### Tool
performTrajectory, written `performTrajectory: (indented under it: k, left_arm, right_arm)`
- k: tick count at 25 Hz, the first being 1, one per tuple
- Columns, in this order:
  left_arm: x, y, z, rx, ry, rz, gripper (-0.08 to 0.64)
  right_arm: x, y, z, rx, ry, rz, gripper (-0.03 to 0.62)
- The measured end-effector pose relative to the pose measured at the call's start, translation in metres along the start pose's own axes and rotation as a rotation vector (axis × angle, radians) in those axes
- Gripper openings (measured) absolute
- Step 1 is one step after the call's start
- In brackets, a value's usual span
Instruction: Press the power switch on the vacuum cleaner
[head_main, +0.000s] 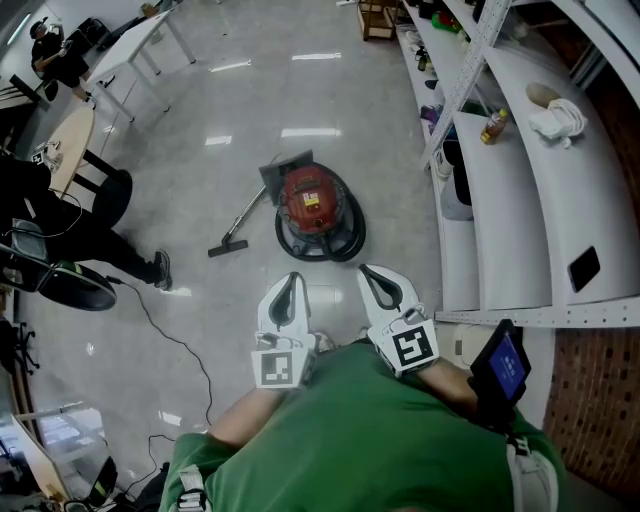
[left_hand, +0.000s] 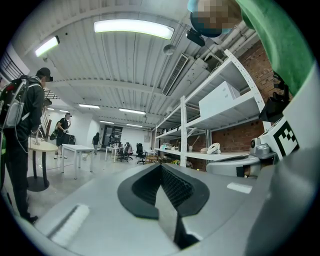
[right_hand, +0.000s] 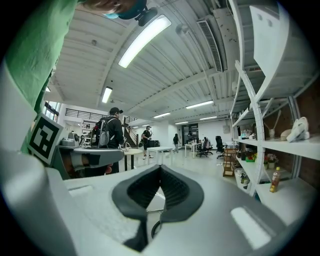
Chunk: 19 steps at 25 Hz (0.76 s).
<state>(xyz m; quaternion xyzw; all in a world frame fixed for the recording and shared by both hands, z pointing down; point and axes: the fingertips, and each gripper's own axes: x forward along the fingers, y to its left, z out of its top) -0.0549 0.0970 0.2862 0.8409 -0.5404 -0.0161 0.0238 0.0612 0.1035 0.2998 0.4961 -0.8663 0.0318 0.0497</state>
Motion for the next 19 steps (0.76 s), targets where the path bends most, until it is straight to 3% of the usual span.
performTrajectory:
  k: [19]
  left_arm:
    - [-0.005, -0.0039, 0.0026, 0.003, 0.004, 0.009, 0.006]
  right_arm:
    - [-0.0029, 0.0015, 0.0037, -0.003, -0.01, 0.01, 0.002]
